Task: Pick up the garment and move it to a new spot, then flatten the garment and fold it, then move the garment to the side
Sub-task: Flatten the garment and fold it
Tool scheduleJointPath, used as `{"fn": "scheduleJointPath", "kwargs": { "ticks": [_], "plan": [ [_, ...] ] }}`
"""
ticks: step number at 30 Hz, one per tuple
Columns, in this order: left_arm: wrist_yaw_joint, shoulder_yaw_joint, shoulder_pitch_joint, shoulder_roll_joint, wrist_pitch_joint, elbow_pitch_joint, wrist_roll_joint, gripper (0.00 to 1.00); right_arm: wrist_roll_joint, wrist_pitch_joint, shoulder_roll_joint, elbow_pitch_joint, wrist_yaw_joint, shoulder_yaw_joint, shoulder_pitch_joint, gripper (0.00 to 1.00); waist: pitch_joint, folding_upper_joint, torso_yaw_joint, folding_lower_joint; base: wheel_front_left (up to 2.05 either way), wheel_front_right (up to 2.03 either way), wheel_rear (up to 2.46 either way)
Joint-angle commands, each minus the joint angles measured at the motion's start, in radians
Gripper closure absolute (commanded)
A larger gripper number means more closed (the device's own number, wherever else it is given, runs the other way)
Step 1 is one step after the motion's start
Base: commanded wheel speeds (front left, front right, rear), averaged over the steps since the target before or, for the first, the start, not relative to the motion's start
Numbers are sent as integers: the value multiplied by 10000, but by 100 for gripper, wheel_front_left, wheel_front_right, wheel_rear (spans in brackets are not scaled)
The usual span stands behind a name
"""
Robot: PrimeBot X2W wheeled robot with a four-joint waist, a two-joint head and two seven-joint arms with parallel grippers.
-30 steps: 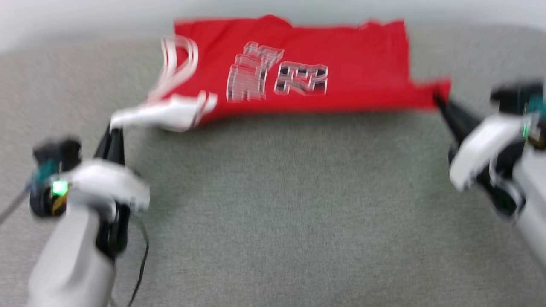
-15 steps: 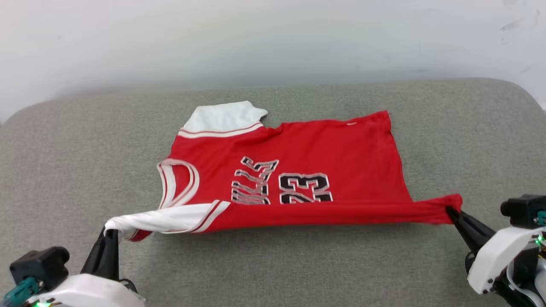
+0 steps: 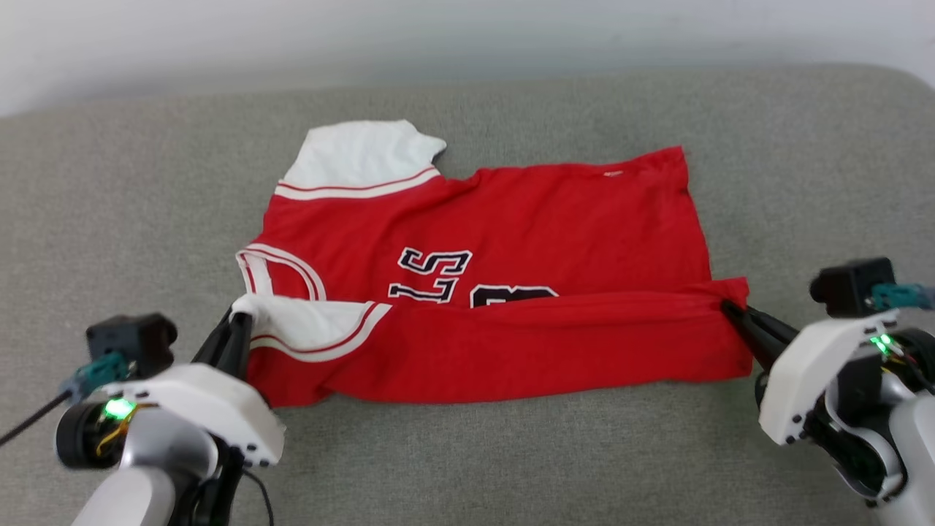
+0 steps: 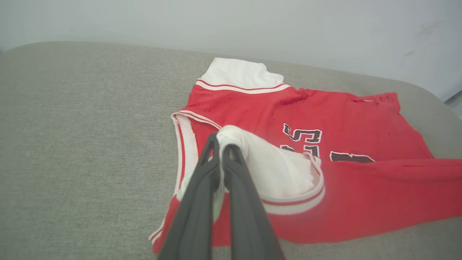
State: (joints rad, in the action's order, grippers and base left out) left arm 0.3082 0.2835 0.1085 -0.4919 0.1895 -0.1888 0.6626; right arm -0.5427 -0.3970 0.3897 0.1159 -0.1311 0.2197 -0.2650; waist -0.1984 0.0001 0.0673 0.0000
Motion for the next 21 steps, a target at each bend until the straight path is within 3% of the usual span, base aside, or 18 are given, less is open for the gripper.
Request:
{"fn": "scheduleJointPath", "kwargs": {
  "ticks": [1, 9, 10, 11, 12, 13, 14, 21],
  "plan": [
    [-64, 40, 214, 31, 17, 99, -15, 100, 23, -8, -22, 128, 6, 46, -170, 100, -353, -1, -14, 0, 0, 0, 0],
    [-895, 638, 1500, 347, 709, 2249, 383, 100, -481, 93, -69, 1952, 6, 1316, -1233, 100, -884, -1, -113, 0, 0, 0, 0],
    [-980, 709, 1561, 399, 790, 2466, 456, 85, -535, 194, -68, 2160, 6, 1442, -1308, 100, -894, -1, -112, 0, 0, 0, 0],
    [-1044, 745, 1621, 436, 857, 2673, 523, 63, -589, 296, -71, 2371, 6, 1589, -1377, 96, -897, -1, -106, 0, 0, 0, 0],
    [-1097, 715, 1696, 484, 806, 2834, 589, 33, -612, 417, -64, 2584, 6, 1734, -1412, 68, -888, -1, -100, 0, 0, 0, 0],
    [-1156, 724, 1734, 524, 770, 2992, 644, 0, -689, 599, -79, 2737, 6, 1849, -1436, 52, -858, -1, -101, 0, 0, 0, 0],
    [-1186, 705, 1737, 567, 703, 3133, 687, 0, -716, 801, -80, 2874, 6, 1918, -1471, 0, -808, -1, -99, 0, 0, 0, 0],
    [-1297, 381, 1302, 500, 213, 3321, 913, 0, -856, 3099, 131, 2879, 5, 1917, -1289, 0, -81, -1, -33, 0, 0, 0, 0]
  ]
}}
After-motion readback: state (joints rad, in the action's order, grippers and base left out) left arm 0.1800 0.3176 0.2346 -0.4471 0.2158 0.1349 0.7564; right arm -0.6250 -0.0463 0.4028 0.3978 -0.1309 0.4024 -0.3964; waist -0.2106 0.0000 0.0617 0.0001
